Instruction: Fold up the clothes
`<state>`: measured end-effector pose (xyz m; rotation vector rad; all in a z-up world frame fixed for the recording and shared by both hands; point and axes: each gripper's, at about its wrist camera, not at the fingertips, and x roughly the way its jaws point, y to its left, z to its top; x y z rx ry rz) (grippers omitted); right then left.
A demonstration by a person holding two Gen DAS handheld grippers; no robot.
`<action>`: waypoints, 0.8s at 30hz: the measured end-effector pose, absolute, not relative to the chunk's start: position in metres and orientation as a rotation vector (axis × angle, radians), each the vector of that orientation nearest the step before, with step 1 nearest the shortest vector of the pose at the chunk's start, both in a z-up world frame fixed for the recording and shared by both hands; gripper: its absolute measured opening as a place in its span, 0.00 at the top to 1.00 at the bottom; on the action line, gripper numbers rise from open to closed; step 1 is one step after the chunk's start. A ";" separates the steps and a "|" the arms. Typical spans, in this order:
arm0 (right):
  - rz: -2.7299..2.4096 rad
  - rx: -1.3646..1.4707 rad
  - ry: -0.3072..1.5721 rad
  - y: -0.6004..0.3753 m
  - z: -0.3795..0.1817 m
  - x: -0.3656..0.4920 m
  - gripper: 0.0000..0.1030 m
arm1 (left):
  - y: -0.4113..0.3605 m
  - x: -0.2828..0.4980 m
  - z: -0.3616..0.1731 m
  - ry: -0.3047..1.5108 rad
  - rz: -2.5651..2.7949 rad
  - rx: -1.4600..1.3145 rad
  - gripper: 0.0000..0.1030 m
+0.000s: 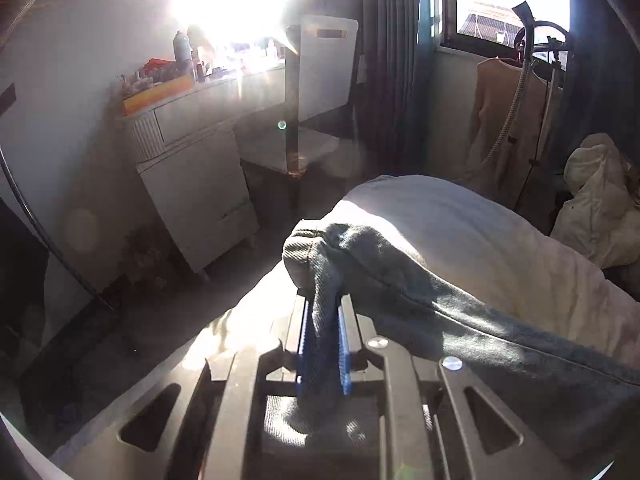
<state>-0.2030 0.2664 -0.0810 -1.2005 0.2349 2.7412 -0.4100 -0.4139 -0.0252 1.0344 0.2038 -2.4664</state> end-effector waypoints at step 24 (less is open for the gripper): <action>2.898 -1.072 0.335 0.278 -0.032 -0.164 0.61 | -0.322 -0.194 0.018 0.452 -2.580 0.954 0.26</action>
